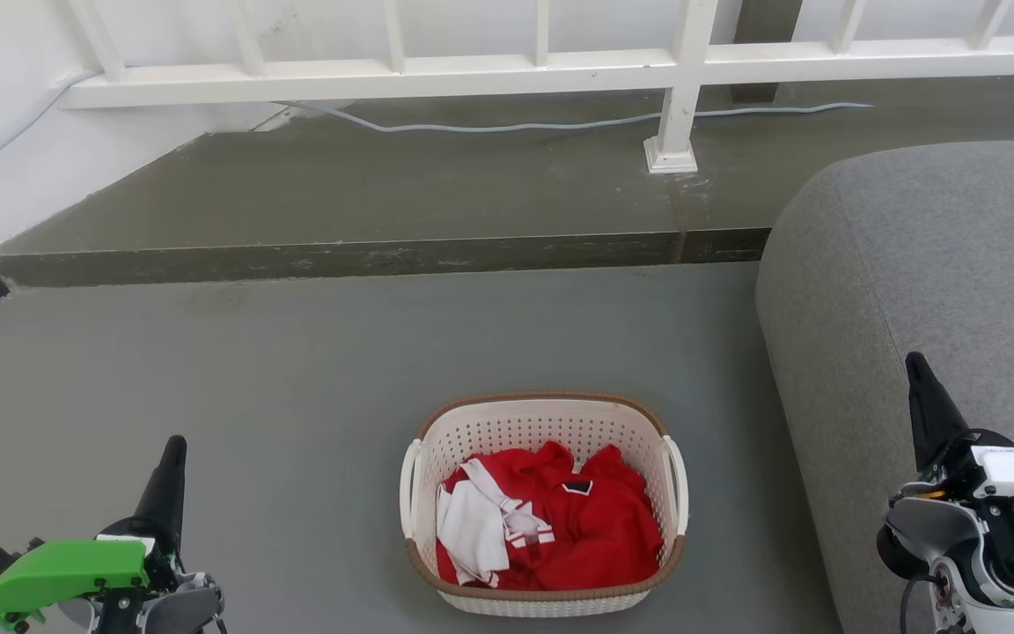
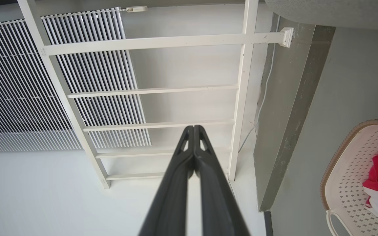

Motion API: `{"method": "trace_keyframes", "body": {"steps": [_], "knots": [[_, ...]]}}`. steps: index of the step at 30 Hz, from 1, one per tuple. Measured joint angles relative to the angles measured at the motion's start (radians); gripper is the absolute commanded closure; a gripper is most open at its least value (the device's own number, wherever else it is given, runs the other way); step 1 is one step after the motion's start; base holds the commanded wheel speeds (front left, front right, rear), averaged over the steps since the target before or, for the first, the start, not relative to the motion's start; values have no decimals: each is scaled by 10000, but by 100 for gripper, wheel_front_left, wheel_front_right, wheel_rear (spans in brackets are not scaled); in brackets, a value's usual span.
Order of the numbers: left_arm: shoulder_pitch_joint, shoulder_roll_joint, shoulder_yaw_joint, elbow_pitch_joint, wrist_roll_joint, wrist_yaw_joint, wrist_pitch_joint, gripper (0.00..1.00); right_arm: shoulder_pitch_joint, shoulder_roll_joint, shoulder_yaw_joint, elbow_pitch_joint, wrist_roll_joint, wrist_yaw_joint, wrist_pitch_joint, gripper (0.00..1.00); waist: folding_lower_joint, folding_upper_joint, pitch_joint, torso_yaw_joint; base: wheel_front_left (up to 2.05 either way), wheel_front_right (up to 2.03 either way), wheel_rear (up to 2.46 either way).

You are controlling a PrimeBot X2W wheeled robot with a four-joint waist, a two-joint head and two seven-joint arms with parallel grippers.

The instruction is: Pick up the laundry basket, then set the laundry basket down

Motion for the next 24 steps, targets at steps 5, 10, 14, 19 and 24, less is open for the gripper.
{"method": "trace_keyframes", "body": {"steps": [5,10,14,19,24], "knots": [[-6,0,8,23,0,-2,0,100,-1,0,-4,4,0,0,0,100,0,0,-1,0,0,0,0],[-12,0,15,48,0,-4,0,100,-2,2,-6,8,0,0,0,100,0,0,-1,1,0,0,0],[-23,0,19,73,0,-4,0,100,-2,2,-8,10,0,0,0,100,0,0,-2,1,0,0,0],[-131,-2,27,92,0,-35,2,100,-3,4,-12,13,0,0,2,100,0,0,-2,1,0,0,0],[-149,-2,33,102,0,-35,73,100,-3,6,-15,15,0,0,2,100,0,0,-3,1,0,0,0]]}}
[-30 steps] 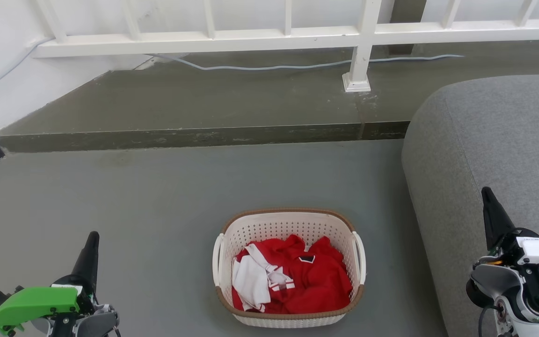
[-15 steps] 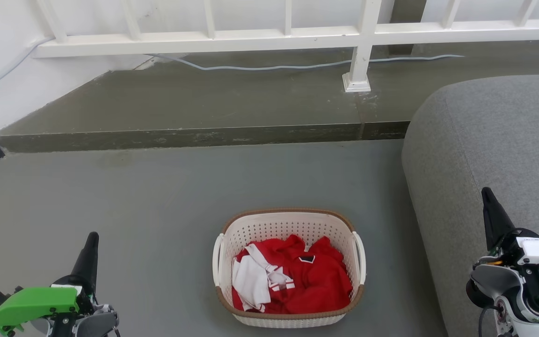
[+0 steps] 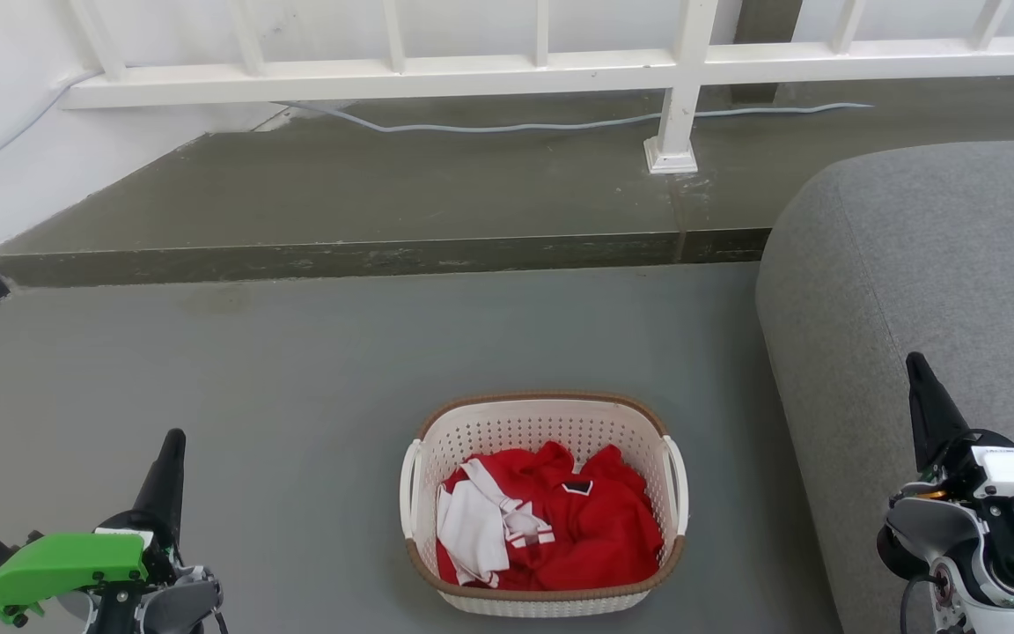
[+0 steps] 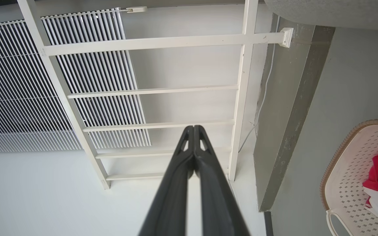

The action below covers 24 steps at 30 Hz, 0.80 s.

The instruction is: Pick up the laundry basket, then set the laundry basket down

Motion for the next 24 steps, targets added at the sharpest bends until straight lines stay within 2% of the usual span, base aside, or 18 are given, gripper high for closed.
{"method": "trace_keyframes", "body": {"steps": [24], "knots": [[-7,-6,25,90,0,-12,2,100,-3,6,-17,2,0,0,12,100,0,0,-1,0,0,0,0]]}}
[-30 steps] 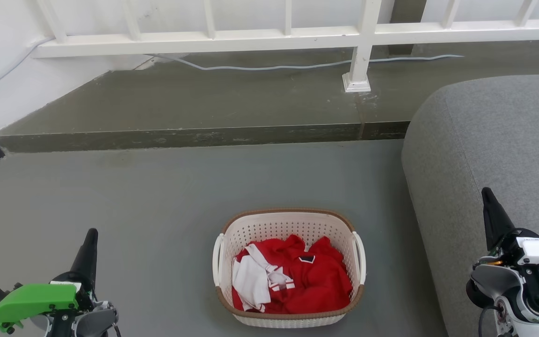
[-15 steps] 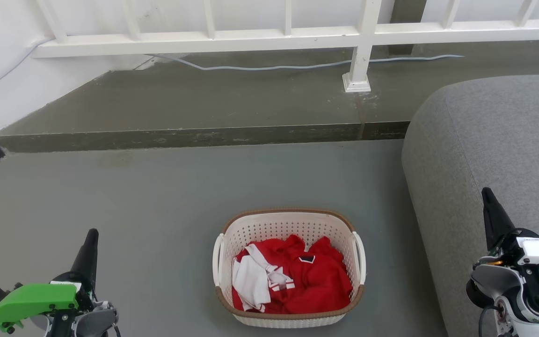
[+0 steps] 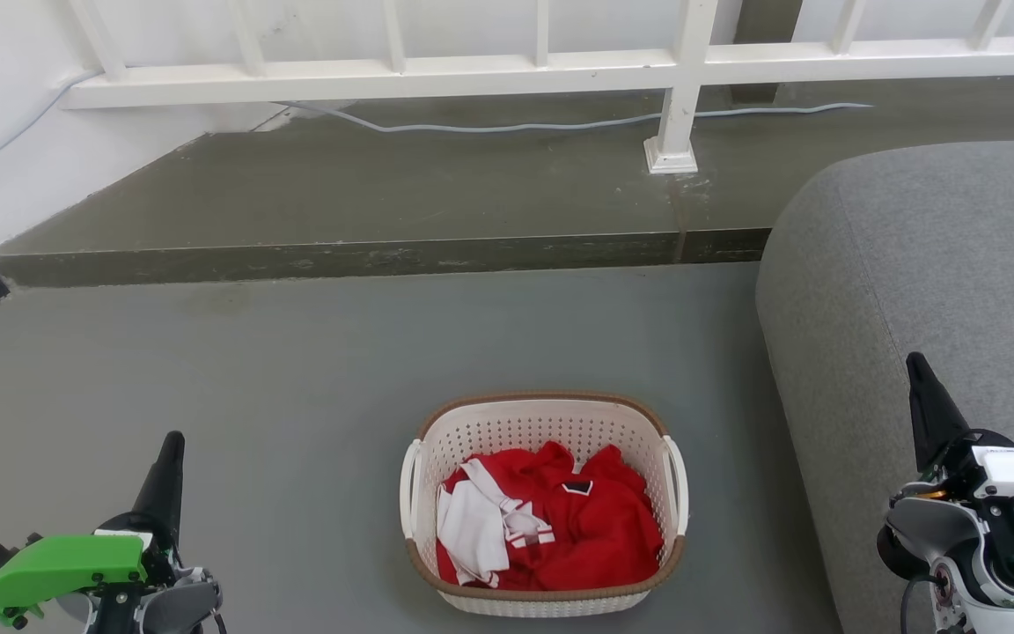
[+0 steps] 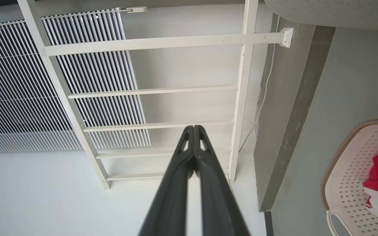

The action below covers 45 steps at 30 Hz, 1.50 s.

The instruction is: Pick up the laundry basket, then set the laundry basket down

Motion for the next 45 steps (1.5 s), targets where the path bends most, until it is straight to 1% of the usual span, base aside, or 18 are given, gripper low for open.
{"method": "trace_keyframes", "body": {"steps": [45], "knots": [[-6,-12,44,52,2,-2,15,100,0,17,-27,-8,-2,0,2,100,0,0,1,2,0,0,0]]}}
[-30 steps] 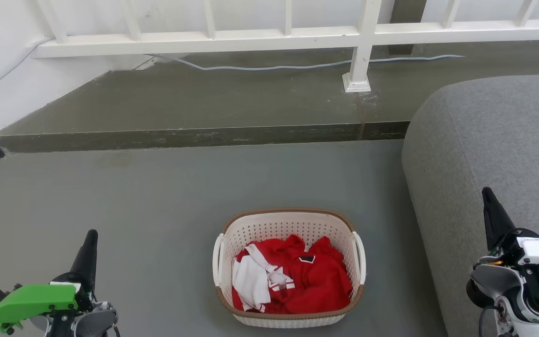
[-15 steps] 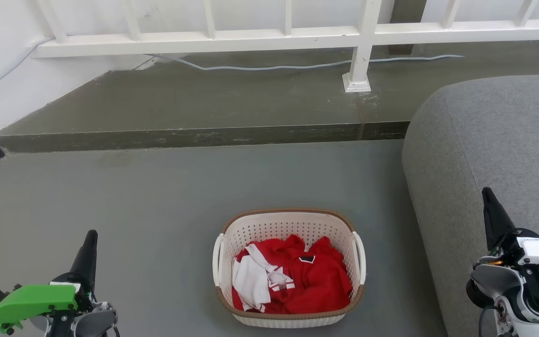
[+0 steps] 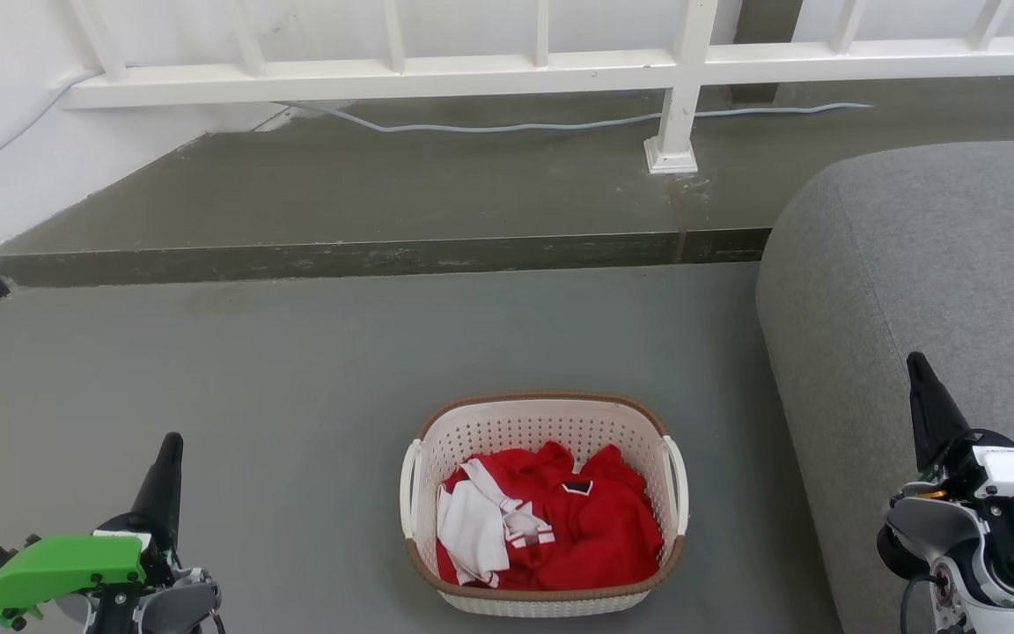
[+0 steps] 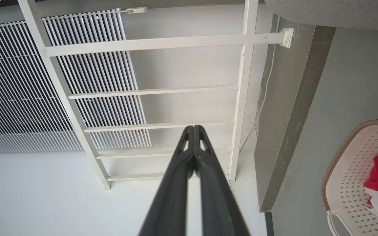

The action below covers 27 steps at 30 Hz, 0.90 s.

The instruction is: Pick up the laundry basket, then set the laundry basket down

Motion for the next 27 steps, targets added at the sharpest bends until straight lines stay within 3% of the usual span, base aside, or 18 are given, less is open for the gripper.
{"method": "trace_keyframes", "body": {"steps": [27], "knots": [[-3,-19,40,-6,0,0,73,100,0,6,-17,-4,0,2,29,100,0,0,0,0,0,0,0]]}}
